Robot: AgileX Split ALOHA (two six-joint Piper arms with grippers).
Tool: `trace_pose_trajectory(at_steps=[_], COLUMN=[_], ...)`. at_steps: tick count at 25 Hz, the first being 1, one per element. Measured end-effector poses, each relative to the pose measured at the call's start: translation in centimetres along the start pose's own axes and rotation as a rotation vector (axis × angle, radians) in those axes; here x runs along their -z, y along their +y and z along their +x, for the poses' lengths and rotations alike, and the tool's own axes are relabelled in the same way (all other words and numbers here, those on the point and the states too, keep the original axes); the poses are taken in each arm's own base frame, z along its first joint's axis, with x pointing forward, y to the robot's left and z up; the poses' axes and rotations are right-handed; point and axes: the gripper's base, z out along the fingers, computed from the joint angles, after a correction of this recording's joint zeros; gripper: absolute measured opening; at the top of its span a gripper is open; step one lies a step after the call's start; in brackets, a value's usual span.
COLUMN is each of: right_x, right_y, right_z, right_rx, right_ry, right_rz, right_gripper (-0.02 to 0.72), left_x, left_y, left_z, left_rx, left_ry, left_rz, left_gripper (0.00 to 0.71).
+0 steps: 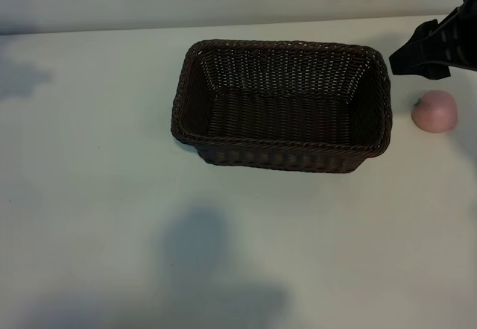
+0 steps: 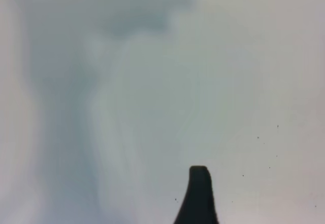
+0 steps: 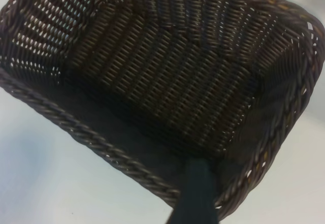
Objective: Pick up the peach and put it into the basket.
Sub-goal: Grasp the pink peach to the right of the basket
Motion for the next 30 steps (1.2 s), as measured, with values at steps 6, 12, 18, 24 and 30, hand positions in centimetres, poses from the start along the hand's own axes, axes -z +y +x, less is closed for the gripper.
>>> trace_pose_trajectory(at_steps=[6, 12, 18, 24, 30], right_x=[0.0, 0.0, 0.0, 0.0, 0.0], right_y=[0.0, 0.0, 0.1, 0.2, 0.3], right_z=[0.0, 0.1, 0.1, 0.1, 0.1], right_rx=[0.000, 0.000, -0.003, -0.017, -0.019], right_ry=[0.001, 0.006, 0.008, 0.006, 0.014], right_rz=[0.000, -0.003, -0.008, -0.024, -0.030], right_gripper=[0.595, 0.595, 0.595, 0.595, 0.595], left_x=[7.4, 13.3, 14.3, 11.3, 8.2], left_y=[0.2, -3.0, -2.9, -2.6, -2.4], left_z=[3.3, 10.8, 19.4, 26.3, 30.7], left_rx=[-0.002, -0.143, -0.220, -0.159, -0.132], left_ry=[-0.162, -0.491, -0.593, -0.596, -0.528], left_rz=[-0.018, 0.029, 0.005, 0.040, 0.052], left_gripper=[0.598, 0.598, 0.598, 0.597, 0.596])
